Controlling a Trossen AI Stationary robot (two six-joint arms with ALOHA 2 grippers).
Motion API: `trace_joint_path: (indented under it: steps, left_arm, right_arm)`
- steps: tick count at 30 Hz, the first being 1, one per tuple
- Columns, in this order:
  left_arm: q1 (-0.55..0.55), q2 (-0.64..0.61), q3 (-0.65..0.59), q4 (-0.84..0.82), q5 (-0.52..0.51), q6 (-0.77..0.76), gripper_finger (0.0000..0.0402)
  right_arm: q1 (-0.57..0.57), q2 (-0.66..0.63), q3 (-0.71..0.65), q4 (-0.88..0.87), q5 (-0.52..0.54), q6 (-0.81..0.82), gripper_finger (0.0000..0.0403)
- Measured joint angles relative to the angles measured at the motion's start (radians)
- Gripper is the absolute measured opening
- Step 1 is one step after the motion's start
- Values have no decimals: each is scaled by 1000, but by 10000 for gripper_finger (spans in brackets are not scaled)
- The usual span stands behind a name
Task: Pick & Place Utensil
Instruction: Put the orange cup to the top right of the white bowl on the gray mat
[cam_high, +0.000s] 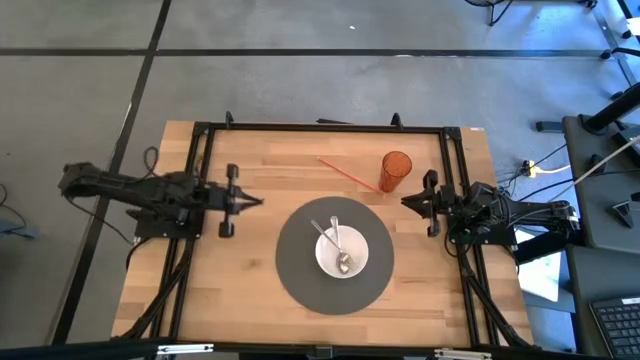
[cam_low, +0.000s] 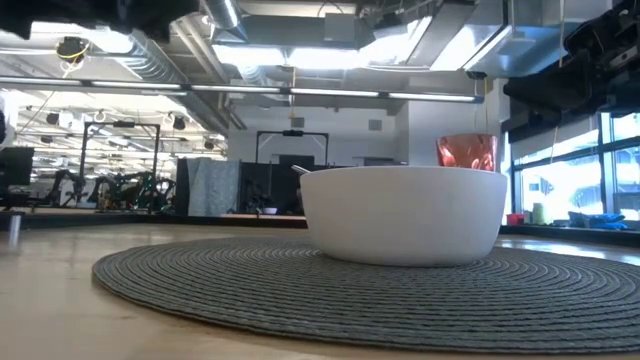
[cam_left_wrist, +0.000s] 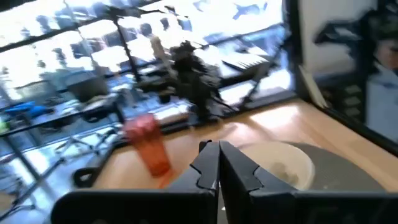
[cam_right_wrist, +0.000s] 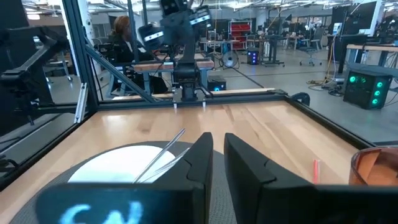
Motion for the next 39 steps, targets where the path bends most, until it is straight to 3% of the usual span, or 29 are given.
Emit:
trace_joint_path:
  steps: [9, 13, 22, 29, 39]
  left_arm:
    - [33, -365, -174, -25, 23, -40, 2]
    - [36, -405, -246, -23, 31, -69, 1]
    - [36, -403, -346, 111, 167, 28, 2]
    - [36, -369, -345, 174, 9, 17, 1]
    - [35, -369, -345, 142, -141, -9, 2]
  right_arm:
    - [0, 0, 0, -7, 0, -17, 42]
    - [0, 0, 0, -6, 1, -16, 42]
    - [0, 0, 0, -7, 1, -27, 42]
    - [0, 0, 0, -6, 1, -121, 42]
    - [0, 0, 0, 5, -6, -65, 42]
